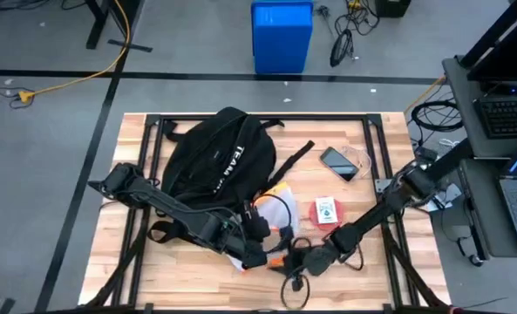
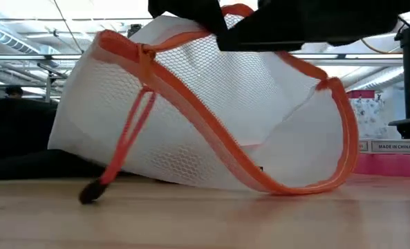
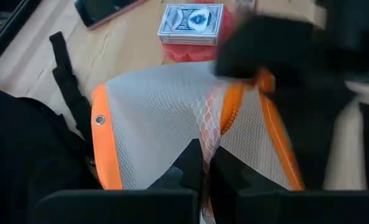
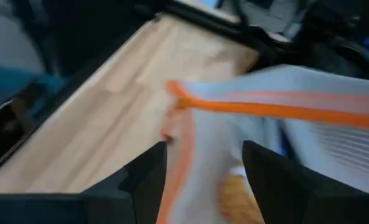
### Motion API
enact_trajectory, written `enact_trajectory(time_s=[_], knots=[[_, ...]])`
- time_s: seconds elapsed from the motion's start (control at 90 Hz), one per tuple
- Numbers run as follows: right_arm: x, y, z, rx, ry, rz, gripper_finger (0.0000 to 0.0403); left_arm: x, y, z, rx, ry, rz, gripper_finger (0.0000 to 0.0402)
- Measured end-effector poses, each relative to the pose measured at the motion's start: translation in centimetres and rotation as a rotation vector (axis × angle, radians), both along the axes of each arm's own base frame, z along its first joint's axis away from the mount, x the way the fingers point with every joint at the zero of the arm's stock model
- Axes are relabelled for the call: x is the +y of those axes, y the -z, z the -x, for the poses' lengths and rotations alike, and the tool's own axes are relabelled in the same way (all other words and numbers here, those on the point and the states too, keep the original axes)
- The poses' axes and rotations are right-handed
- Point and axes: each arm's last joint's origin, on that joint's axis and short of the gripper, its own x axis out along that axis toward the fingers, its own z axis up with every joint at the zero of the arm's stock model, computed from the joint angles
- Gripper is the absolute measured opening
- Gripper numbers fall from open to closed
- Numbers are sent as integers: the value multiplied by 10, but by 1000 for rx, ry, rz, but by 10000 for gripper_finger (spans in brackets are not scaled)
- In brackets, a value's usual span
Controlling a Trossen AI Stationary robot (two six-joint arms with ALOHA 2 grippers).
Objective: Unpack backpack
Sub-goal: Remove the scented candle from the orange zip bag
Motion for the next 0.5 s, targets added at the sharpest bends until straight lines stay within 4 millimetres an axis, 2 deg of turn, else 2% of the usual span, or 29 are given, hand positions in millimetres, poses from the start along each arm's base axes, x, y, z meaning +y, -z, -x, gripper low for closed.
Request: enact_trajectory(time_s=[0.089, 0.2, 0.289, 0.4, 0.5], knots=[[6, 3, -13, 31, 14, -8, 196, 0, 0, 0, -1, 0, 0, 0], [-4, 15, -35, 97, 120, -52, 191, 0, 0, 0, -1, -2, -2, 0], [-11, 26, -44, 167, 188, -66, 185, 0, 0, 0, -2, -3, 7, 0], [-19, 33, -48, 225, 305, -87, 182, -2, 0, 1, 2, 8, 14, 0], [-21, 31, -47, 256, 343, -72, 186, -1, 1, 1, 5, 8, 13, 0]])
